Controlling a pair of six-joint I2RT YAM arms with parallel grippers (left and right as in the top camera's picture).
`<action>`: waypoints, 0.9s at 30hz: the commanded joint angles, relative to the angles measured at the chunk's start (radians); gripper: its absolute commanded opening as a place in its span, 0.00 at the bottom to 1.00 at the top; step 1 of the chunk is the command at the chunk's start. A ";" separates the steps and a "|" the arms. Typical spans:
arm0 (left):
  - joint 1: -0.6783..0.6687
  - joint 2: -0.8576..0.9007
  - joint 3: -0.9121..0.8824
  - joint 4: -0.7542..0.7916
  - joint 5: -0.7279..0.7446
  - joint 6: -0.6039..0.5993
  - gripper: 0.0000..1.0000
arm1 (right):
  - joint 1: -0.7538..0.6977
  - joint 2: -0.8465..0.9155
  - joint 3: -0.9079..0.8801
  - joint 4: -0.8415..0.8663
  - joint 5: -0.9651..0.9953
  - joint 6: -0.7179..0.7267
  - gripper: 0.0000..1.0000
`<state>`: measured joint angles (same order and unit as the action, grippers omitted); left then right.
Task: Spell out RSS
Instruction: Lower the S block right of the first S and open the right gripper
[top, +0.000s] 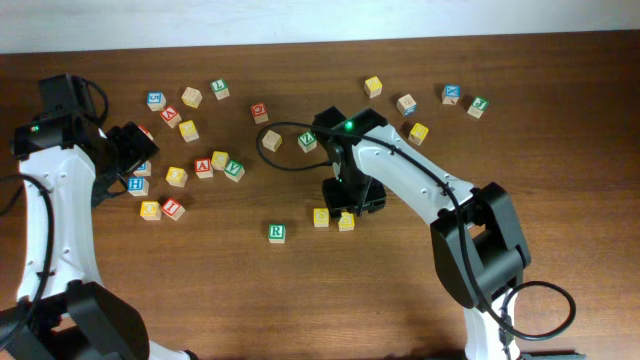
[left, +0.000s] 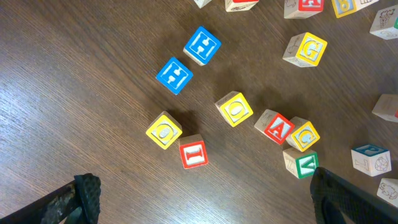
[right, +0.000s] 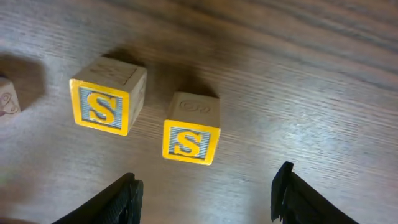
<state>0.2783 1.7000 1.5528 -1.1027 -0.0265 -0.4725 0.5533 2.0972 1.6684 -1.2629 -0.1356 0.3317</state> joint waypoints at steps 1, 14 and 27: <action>0.004 0.000 0.003 0.001 -0.003 -0.012 0.99 | 0.003 -0.019 -0.046 0.009 -0.041 -0.010 0.60; 0.004 0.000 0.003 0.001 -0.003 -0.012 0.99 | 0.003 -0.015 -0.122 0.119 -0.071 -0.002 0.60; 0.004 0.000 0.003 0.001 -0.003 -0.012 0.99 | 0.003 -0.013 -0.137 0.146 -0.056 0.025 0.53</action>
<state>0.2783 1.7000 1.5528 -1.1027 -0.0265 -0.4728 0.5533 2.0975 1.5517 -1.1168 -0.1902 0.3435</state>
